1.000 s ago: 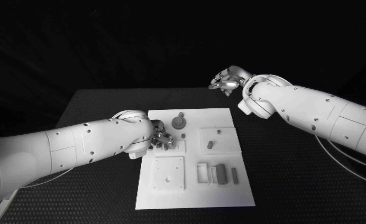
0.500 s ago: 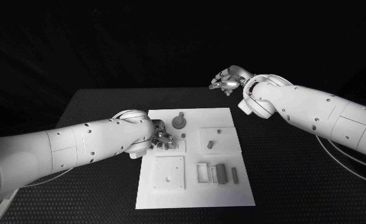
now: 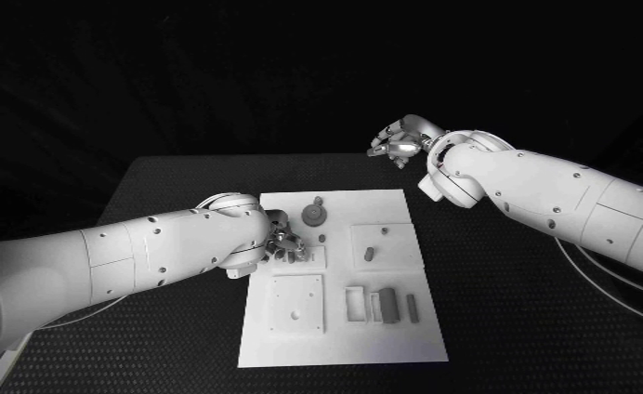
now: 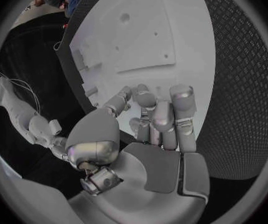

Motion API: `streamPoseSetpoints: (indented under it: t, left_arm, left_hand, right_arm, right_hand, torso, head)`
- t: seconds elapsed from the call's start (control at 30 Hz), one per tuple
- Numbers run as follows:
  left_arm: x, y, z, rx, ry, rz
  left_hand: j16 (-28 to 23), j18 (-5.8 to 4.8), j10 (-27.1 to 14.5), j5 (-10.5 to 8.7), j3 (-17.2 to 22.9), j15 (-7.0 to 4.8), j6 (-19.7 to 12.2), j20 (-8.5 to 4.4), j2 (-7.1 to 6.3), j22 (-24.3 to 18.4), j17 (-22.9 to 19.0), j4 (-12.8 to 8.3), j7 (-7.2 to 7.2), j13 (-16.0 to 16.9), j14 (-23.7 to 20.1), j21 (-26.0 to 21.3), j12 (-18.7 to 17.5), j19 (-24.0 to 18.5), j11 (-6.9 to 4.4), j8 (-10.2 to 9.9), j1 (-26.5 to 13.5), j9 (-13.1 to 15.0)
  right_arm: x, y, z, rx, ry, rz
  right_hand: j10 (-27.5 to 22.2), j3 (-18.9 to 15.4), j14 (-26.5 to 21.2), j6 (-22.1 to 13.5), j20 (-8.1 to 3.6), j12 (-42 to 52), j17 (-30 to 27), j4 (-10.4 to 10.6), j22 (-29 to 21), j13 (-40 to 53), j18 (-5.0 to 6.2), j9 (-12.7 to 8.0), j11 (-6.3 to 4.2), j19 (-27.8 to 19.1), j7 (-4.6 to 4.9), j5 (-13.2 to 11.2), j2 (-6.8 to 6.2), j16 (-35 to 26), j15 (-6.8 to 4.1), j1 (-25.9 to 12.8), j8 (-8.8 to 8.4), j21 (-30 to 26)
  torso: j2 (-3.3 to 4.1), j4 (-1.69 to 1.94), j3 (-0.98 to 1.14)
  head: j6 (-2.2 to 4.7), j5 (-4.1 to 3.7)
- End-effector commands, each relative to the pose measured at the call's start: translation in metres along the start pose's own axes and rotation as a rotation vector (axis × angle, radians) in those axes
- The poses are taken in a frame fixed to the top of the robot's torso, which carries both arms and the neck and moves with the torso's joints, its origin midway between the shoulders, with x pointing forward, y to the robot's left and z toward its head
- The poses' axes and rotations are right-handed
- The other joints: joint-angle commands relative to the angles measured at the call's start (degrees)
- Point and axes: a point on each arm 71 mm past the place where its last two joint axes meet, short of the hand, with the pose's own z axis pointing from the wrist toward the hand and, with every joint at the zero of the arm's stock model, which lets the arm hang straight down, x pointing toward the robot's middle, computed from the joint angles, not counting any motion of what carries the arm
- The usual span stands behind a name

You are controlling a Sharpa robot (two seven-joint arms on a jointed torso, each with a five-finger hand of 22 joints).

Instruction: Assemble the parts on the task board

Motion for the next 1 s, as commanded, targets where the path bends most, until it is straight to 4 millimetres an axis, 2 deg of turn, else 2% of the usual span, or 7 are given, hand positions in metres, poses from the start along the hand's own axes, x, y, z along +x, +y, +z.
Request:
streamPoseSetpoints:
  t: [0.03, 0.33, 0.47, 0.63, 1.0]
  left_arm:
    - [-0.0003, -0.0009, 0.0, 0.007, -0.007, -0.002]
    - [0.0001, -0.0012, 0.0, 0.01, -0.005, -0.025]
    - [-0.0004, -0.001, 0.0001, 0.011, -0.01, -0.029]
    - [-0.0003, -0.0018, 0.0001, 0.015, -0.012, -0.033]
    - [-0.0004, -0.0007, 0.0001, 0.017, -0.02, -0.045]
  left_hand:
    - [-0.2, 3.04, -0.1, -0.28, -0.5, -0.3, -0.2, -0.19, -1.0, 0.6, 0.0, 0.4, 0.01, 0.0, 0.0, -0.4, -0.3, 0.1, -0.24, -0.1, -0.3, 0.0]
    - [-0.3, 3.19, -0.3, -0.3, -1.2, -0.38, -0.4, -0.36, -2.37, 0.5, 0.0, 2.0, -0.02, 0.1, -0.1, -0.7, -0.4, 0.0, -0.28, 0.0, -1.7, 0.1]
    - [-0.3, 3.24, -0.3, -0.3, -1.4, -0.4, -0.4, -0.42, -2.62, 0.5, 0.0, 2.5, -0.03, 0.1, -0.2, -0.7, -0.4, 0.0, -0.3, 0.0, -2.1, 0.2]
    - [-0.3, 3.33, -0.5, -0.29, -3.2, -0.44, -0.6, -0.52, -1.93, 0.6, 0.0, 1.7, -0.06, 0.2, -0.2, -0.8, -0.3, -0.2, -0.33, 0.1, -2.6, 0.4]
    - [-0.3, 3.37, -0.5, -0.29, -3.7, -0.47, -0.6, -0.56, -1.66, 0.6, 0.0, 1.4, -0.09, 0.2, -0.3, -0.8, -0.3, -0.2, -0.36, 0.2, -2.6, 0.4]
  right_arm:
    - [0.0006, 0.0003, -0.0001, -0.005, 0.007, -0.001]
    - [0.0017, -0.0001, -0.0001, -0.004, 0.011, -0.001]
    - [0.0016, -0.0002, -0.0001, -0.004, 0.01, -0.001]
    - [0.002, 0.0001, -0.0001, -0.005, 0.011, -0.001]
    - [0.0026, -0.0011, -0.0004, -0.003, 0.013, -0.001]
  right_hand:
    - [-0.3, 0.0, -0.1, -0.1, 0.13, 0.4, 0.0, 0.0, 1.1, -0.1, 0.75, -0.1, -0.08, -0.2, 0.38, 0.1, 0.11, 0.2, -0.31, -0.6, -0.07, -0.2]
    - [-0.3, 0.0, -0.1, -0.2, 0.13, 0.4, -0.1, 0.0, 1.1, -0.1, 0.75, -0.1, -0.07, -0.2, 0.38, 0.1, 0.12, 0.2, -0.3, -0.7, -0.07, -0.2]
    - [-0.3, 0.0, -0.2, -0.2, 0.13, 0.4, -0.1, 0.0, 1.1, -0.1, 0.75, -0.1, -0.07, -0.2, 0.38, 0.1, 0.11, 0.2, -0.3, -0.7, -0.07, -0.2]
    - [-0.3, 0.0, -0.2, -0.2, 0.13, 0.4, -0.1, 0.0, 1.0, -0.1, 0.75, -0.1, -0.07, -0.3, 0.38, 0.1, 0.11, 0.2, -0.3, -0.7, -0.07, -0.2]
    - [-0.3, 0.0, -0.2, -0.2, 0.13, 0.4, -0.1, 0.0, 1.0, -0.1, 0.75, -0.1, -0.07, -0.2, 0.39, 0.1, 0.14, 0.2, -0.3, -0.7, -0.07, -0.2]
  torso:
    - [-0.01, 0.04, -0.02]
    - [0.03, 0.02, -0.09]
    - [0.01, 0.04, -0.03]
    - [-0.01, 0.03, -0.02]
    - [0.0, -0.01, -0.02]
  head:
    - [-0.03, -0.03]
    - [-0.14, -0.23]
    - [-0.18, -0.23]
    - [-0.22, -0.25]
    - [-0.08, -0.31]
